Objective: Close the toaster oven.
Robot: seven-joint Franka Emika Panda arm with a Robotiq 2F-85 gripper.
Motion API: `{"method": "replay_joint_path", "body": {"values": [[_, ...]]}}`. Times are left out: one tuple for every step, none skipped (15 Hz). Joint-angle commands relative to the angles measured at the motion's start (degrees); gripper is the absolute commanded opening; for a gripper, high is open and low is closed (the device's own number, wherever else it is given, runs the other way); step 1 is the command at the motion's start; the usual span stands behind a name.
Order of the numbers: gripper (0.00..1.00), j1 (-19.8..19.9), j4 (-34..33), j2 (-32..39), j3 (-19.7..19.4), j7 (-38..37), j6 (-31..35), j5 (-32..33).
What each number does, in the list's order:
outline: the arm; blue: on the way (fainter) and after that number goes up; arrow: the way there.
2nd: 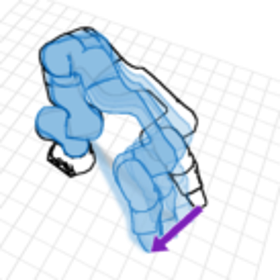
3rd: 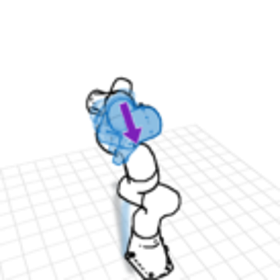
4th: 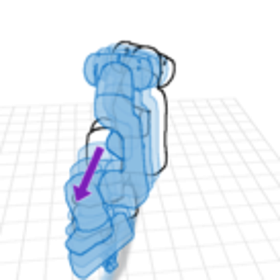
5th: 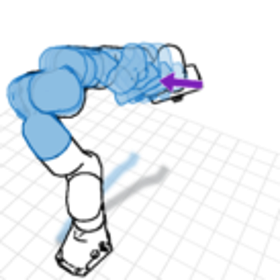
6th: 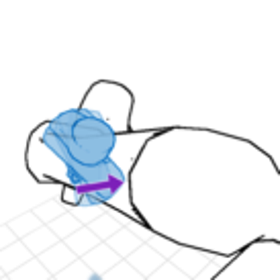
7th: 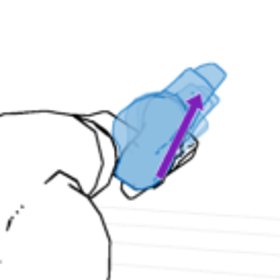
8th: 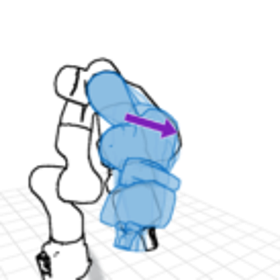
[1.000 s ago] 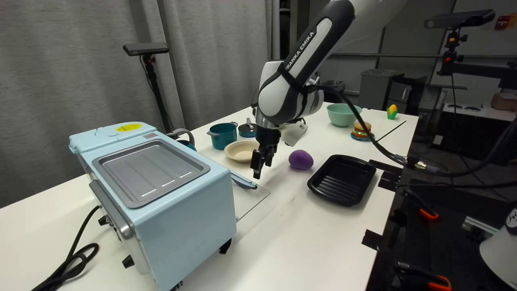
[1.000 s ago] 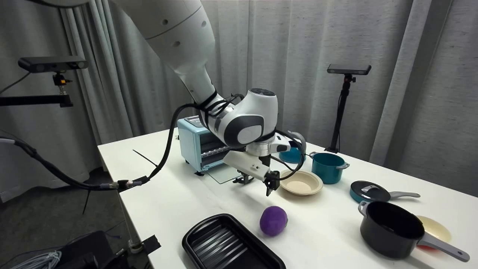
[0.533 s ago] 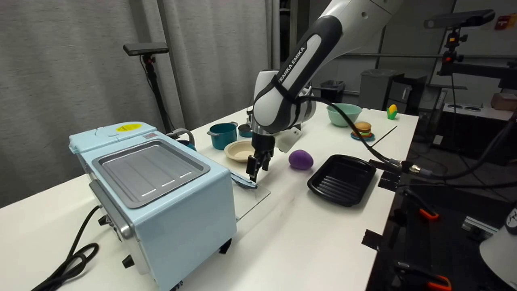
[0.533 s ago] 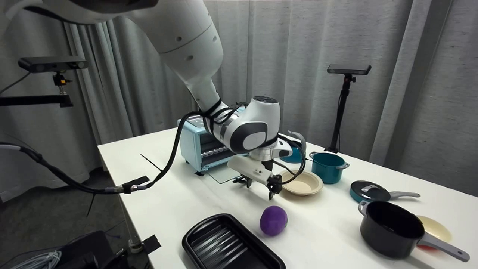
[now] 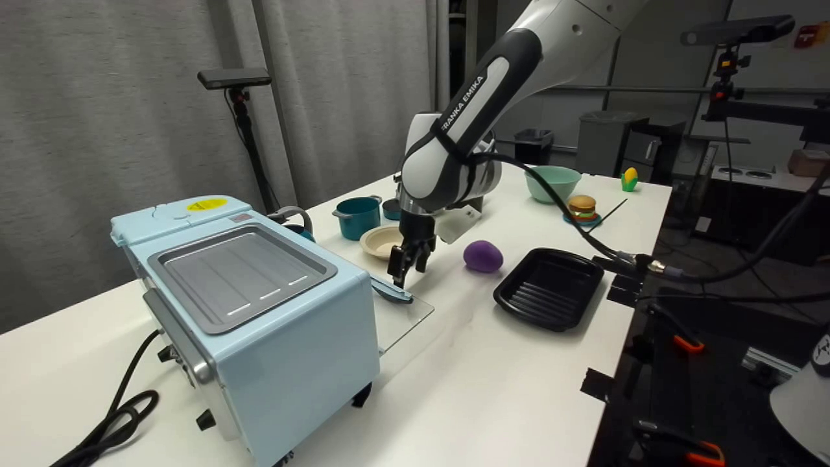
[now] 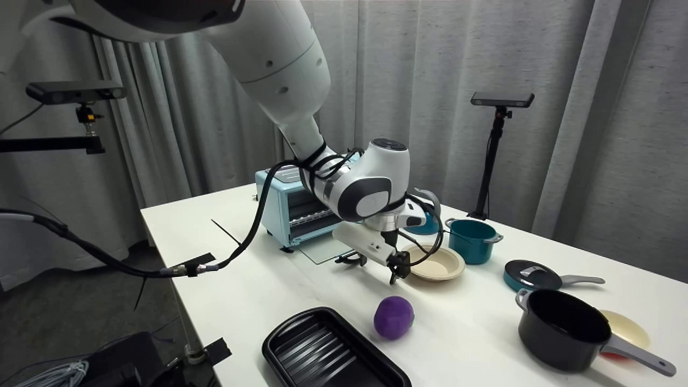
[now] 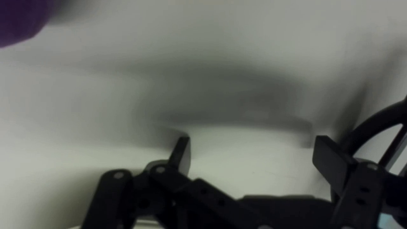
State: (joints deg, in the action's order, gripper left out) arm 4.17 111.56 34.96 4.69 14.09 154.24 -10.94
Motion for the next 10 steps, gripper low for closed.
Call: {"method": "replay_joint_path", "body": {"values": [[1.00,2.41,-3.17,2.47,2.62,-1.05,0.38,-1.45],[1.00,2.73,-3.38,2.63,3.09,-1.13,0.34,-1.81],[1.00,2.92,-3.55,2.76,3.49,-1.16,0.41,-2.14],[1.00,3.12,-3.68,2.89,3.89,-1.07,0.46,-2.41],[1.00,3.19,-3.82,3.00,4.22,-1.05,0.44,-2.61],[1.00,3.31,-4.05,3.15,4.57,-0.97,0.48,-2.85],[1.00,3.38,-4.22,3.27,4.84,-0.92,0.49,-3.03],[1.00,3.41,-4.39,3.37,5.01,-0.88,0.47,-3.10],[1.00,3.50,-4.43,3.35,5.09,-0.83,0.46,-3.13],[1.00,3.65,-4.44,3.24,5.29,-0.71,0.55,-3.22]]}}
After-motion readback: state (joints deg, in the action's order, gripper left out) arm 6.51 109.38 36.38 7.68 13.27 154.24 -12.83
